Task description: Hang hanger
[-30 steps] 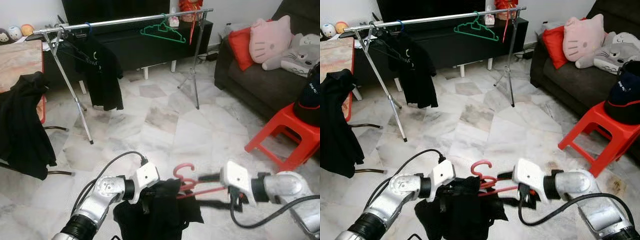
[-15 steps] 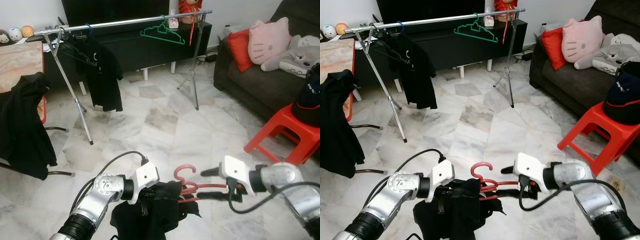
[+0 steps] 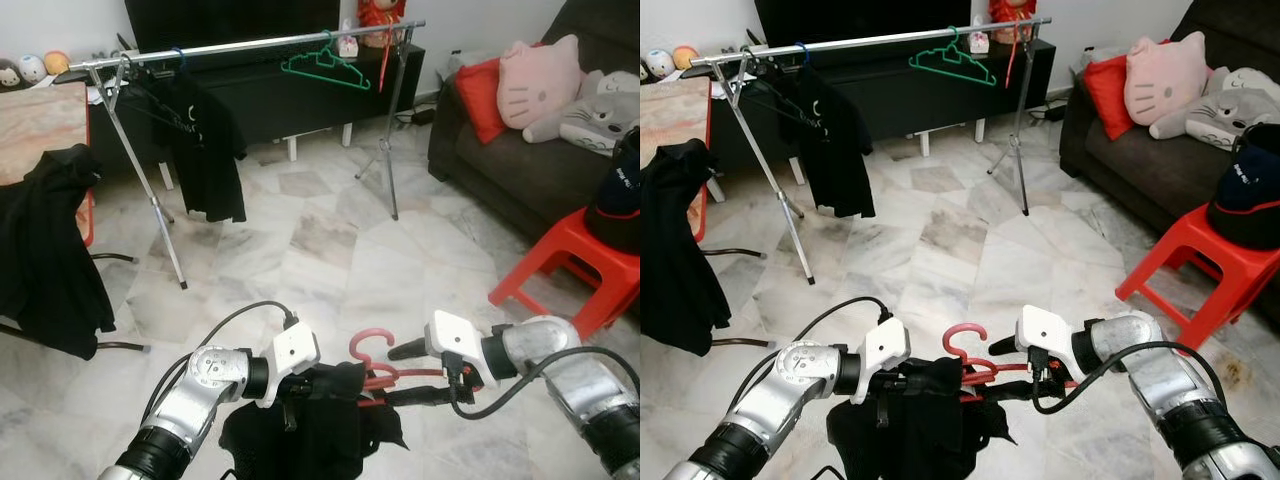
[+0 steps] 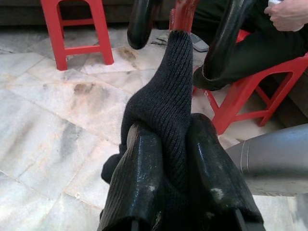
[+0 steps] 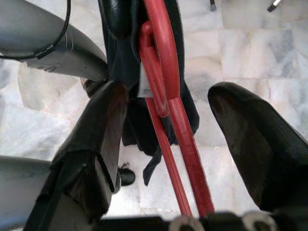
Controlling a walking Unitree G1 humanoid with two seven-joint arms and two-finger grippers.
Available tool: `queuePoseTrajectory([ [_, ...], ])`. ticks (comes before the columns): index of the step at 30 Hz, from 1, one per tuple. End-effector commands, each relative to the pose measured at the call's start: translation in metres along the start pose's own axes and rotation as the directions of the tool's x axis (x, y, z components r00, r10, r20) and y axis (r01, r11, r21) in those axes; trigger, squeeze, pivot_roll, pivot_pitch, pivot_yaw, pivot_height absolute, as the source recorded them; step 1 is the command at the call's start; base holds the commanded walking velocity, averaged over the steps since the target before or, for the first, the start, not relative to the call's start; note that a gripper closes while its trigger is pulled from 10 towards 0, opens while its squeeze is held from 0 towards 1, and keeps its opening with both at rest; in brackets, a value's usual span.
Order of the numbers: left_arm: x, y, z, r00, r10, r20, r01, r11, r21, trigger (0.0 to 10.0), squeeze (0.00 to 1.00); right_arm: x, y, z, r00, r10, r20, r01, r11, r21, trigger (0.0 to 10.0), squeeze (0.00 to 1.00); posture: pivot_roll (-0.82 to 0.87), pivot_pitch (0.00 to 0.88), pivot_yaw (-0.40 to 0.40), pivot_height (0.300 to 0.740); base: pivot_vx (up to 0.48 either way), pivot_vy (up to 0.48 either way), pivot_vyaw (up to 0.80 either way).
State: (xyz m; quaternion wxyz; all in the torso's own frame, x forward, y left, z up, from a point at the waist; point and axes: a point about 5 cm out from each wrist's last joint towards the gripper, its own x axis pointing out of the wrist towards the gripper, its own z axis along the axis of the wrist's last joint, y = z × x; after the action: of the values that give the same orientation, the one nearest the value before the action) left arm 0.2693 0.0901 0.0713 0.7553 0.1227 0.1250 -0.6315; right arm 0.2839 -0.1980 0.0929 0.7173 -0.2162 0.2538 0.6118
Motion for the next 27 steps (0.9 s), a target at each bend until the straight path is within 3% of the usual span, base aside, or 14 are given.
queuePoseTrajectory([
  [1,-0.0008,0.0038,0.0106,1.0,0.002,0.022,-0.003,0.999,0.042,10.0,0.0,0.0003,-0.0026,0.0003,1.0,0.0,-0.013,0.0,1.0,-0.017,0.9,0.0,-0.1,0.0,-0.03,0.74,0.0,0.0,0.0],
  [2,-0.0008,0.0037,0.0106,1.0,0.003,0.022,-0.004,0.999,0.041,10.0,0.0,0.0006,-0.0027,0.0002,1.0,0.005,-0.011,-0.005,1.0,-0.016,0.0,0.0,-0.09,0.0,-0.03,0.74,0.0,0.0,0.0],
  [27,-0.002,0.0039,0.0102,1.0,0.006,0.016,-0.006,0.999,0.042,10.0,0.0,0.0044,-0.0054,0.0014,0.999,0.04,0.027,-0.04,0.999,-0.005,0.0,0.0,-0.09,0.0,-0.028,0.74,0.0,0.0,0.0],
])
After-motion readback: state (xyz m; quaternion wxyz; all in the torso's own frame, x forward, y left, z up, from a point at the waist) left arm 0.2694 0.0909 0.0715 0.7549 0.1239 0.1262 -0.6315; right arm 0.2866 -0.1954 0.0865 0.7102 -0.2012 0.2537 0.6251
